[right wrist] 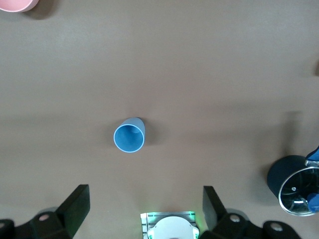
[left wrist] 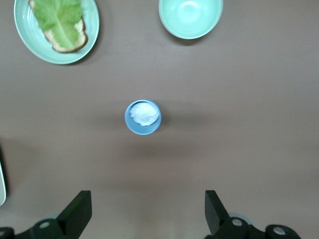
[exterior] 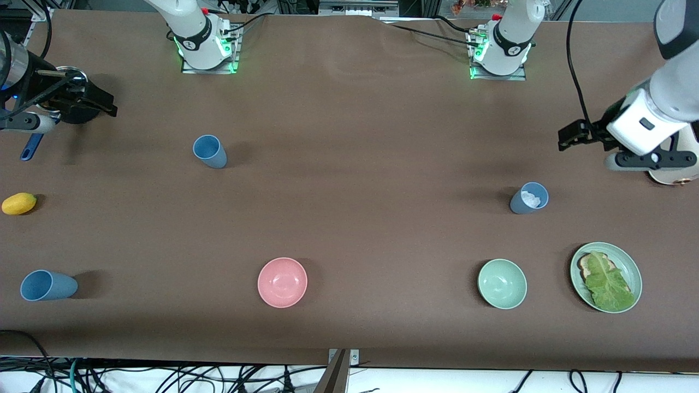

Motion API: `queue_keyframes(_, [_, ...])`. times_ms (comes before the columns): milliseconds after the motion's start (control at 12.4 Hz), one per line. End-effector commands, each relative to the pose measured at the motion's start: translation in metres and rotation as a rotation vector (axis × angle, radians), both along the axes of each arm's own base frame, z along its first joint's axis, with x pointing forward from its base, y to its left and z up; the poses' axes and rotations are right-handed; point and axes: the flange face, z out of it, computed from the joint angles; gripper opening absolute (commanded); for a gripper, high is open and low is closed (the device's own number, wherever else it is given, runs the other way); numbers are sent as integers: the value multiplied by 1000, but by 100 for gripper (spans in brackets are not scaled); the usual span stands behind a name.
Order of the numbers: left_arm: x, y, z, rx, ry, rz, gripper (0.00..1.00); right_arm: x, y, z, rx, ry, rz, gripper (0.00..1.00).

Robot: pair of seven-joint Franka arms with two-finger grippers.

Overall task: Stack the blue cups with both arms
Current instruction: 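Lower the left gripper onto the blue cup with tissue and grasp it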

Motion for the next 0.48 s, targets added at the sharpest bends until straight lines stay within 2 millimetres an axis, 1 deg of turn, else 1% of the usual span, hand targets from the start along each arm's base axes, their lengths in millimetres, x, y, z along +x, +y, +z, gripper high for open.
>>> queue_keyframes(0, [23,42,-38,-2,58,-11,100,-1,2,6,9,4,6,100])
queue_keyframes(80, [29,57,-58,5,62,-51,100,-1,2,7,10,3,6,100])
queue_keyframes(161, [33,64,-80,1,67,-62,100,-1,2,6,9,4,6,100])
queue_keyframes(322, [42,68,-125,-2,69,-66,100,-1,2,6,9,4,6,100])
queue_keyframes(402, [49,71,-153,-1,72,-72,100,-1,1,6,10,4,5,100])
